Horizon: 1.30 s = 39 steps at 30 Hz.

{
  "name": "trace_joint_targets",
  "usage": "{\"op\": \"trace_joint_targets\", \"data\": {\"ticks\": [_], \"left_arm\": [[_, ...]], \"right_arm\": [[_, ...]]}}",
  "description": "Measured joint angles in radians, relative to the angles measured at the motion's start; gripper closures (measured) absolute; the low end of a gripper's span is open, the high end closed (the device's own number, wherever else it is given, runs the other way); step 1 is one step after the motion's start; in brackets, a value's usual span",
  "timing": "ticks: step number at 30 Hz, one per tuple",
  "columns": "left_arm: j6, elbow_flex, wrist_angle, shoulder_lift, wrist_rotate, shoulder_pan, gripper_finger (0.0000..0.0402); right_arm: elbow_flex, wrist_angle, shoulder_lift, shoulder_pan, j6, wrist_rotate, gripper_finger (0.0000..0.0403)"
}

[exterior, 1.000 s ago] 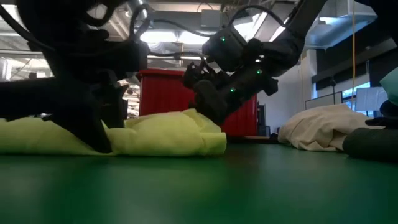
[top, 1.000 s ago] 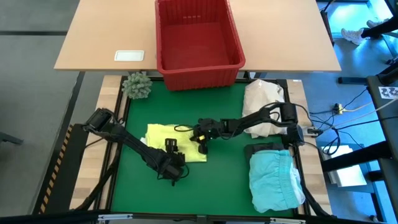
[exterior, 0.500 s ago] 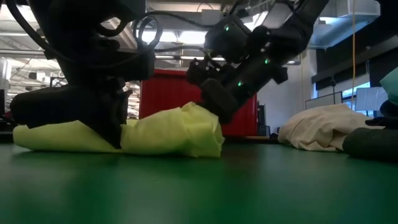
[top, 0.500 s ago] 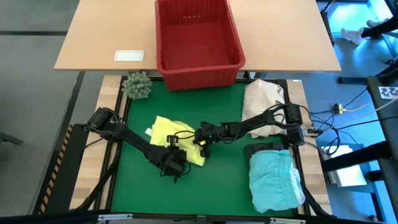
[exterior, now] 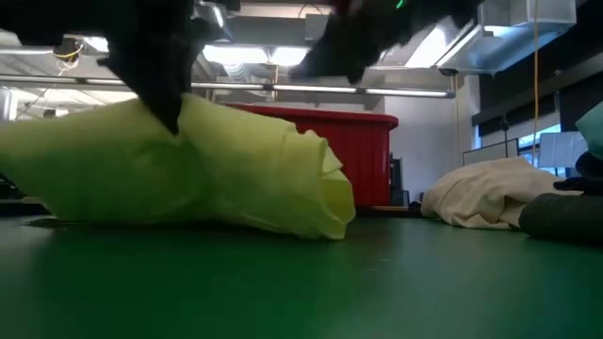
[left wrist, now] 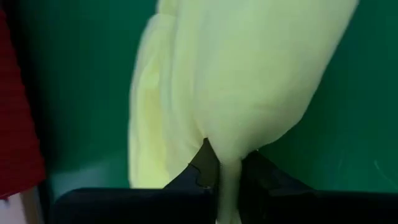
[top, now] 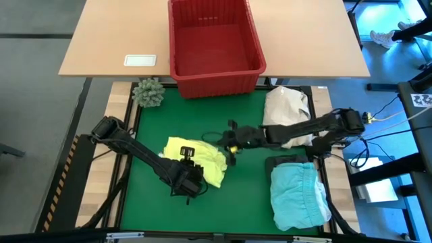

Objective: Fold Laundry from Bin
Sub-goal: Put the yellow shirt into the red bin

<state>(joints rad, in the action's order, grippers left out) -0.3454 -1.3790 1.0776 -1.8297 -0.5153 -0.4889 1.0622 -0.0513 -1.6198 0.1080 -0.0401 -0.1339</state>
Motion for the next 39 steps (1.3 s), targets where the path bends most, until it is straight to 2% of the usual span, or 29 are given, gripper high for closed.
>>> {"op": "trace_joint_targets", "data": {"ticks": [4, 8, 11, 17, 21, 23, 26, 30, 32, 39], "left_arm": [[0.016, -0.030, 0.014, 0.000, 0.016, 0.005, 0.0379], [0.020, -0.031, 0.021, 0.000, 0.050, 0.017, 0.0379], [0.027, -0.031, 0.029, 0.000, 0.062, 0.023, 0.0379], [0.028, -0.031, 0.034, 0.000, 0.076, 0.048, 0.0379], [0.042, -0.031, 0.034, 0.000, 0.090, 0.056, 0.0379], [0.042, -0.031, 0.034, 0.000, 0.104, 0.060, 0.0379], [0.042, -0.031, 0.036, 0.000, 0.115, 0.065, 0.0379], [0.035, -0.031, 0.037, 0.000, 0.128, 0.080, 0.0379], [0.026, -0.032, 0.038, 0.000, 0.134, 0.091, 0.0379], [0.015, -0.032, 0.035, 0.000, 0.142, 0.106, 0.0379]], "right_arm": [[0.000, -0.041, 0.016, 0.089, 0.091, 0.044, 0.0375], [0.000, -0.027, -0.003, 0.180, 0.123, 0.024, 0.0324], [-0.001, -0.047, -0.046, 0.238, 0.089, 0.009, 0.0267], [-0.001, -0.265, -0.185, 0.326, 0.017, -0.036, 0.0134], [0.000, -0.359, -0.250, 0.347, 0.009, -0.149, 0.0050], [0.003, -0.353, -0.267, 0.343, -0.005, -0.231, 0.0018], [0.024, -0.344, -0.297, 0.321, -0.035, -0.305, 0.0013], [0.080, -0.334, -0.356, 0.308, -0.035, -0.311, 0.0026], [0.133, -0.276, -0.393, 0.310, -0.028, -0.327, 0.0025], [0.311, 0.031, -0.501, 0.304, -0.008, -0.575, 0.0005]]}}
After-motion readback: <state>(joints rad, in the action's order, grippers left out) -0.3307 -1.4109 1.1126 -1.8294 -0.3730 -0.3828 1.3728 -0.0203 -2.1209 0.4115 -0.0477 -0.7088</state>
